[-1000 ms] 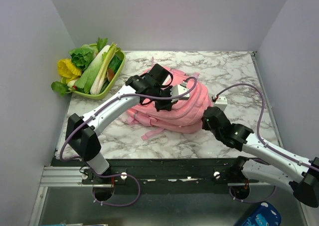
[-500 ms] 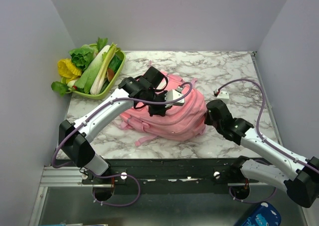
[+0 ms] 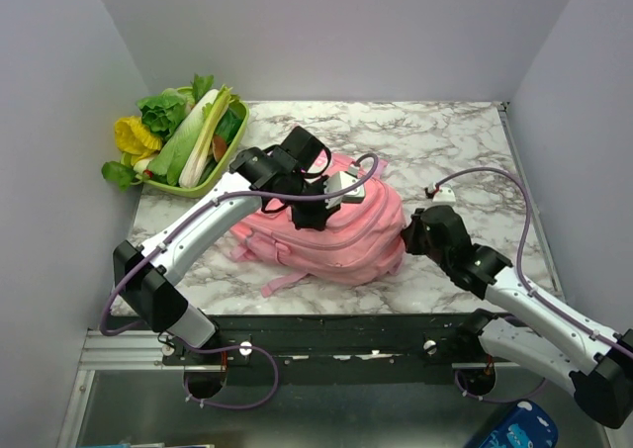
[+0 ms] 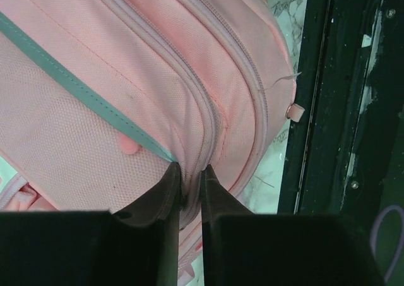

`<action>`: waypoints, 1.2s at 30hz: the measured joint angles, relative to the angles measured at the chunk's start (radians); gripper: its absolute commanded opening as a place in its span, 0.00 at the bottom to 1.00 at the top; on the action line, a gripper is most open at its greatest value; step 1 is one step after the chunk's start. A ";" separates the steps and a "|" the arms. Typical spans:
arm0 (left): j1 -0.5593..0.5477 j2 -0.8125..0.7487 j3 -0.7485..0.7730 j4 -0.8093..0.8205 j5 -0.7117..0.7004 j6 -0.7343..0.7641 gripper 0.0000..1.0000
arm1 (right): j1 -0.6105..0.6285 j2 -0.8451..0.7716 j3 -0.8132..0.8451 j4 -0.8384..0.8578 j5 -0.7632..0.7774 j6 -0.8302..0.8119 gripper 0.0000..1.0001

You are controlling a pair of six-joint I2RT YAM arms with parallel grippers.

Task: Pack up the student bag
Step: Zip the student bag at the center of the board.

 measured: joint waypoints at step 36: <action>-0.195 0.161 -0.135 0.618 -0.322 -0.426 0.97 | -0.008 -0.045 -0.108 0.076 -0.145 0.012 0.01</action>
